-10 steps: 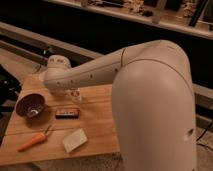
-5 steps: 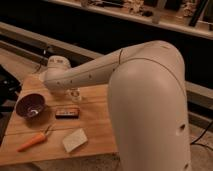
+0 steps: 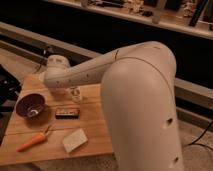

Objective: Place the bottle in the ceramic bowl

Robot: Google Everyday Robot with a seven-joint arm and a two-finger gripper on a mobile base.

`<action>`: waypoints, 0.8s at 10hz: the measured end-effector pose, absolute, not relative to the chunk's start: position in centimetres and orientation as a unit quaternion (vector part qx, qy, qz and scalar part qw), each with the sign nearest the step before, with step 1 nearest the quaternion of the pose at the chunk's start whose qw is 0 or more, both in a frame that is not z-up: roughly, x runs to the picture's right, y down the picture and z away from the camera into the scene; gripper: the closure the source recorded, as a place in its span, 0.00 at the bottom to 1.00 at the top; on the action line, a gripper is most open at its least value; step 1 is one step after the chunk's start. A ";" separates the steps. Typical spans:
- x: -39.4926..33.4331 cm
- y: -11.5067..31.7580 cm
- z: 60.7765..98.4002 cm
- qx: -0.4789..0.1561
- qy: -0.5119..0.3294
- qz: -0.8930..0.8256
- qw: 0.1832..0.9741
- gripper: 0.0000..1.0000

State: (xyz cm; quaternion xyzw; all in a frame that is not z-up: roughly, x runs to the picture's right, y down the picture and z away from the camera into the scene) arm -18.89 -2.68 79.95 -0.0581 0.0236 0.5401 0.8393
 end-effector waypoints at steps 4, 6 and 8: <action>-19.8 -3.0 79.6 -0.064 0.004 0.529 0.846 1.00; -20.3 -3.4 78.7 -0.069 -0.004 0.531 0.845 1.00; -21.6 -4.5 76.4 -0.073 -0.018 0.528 0.846 1.00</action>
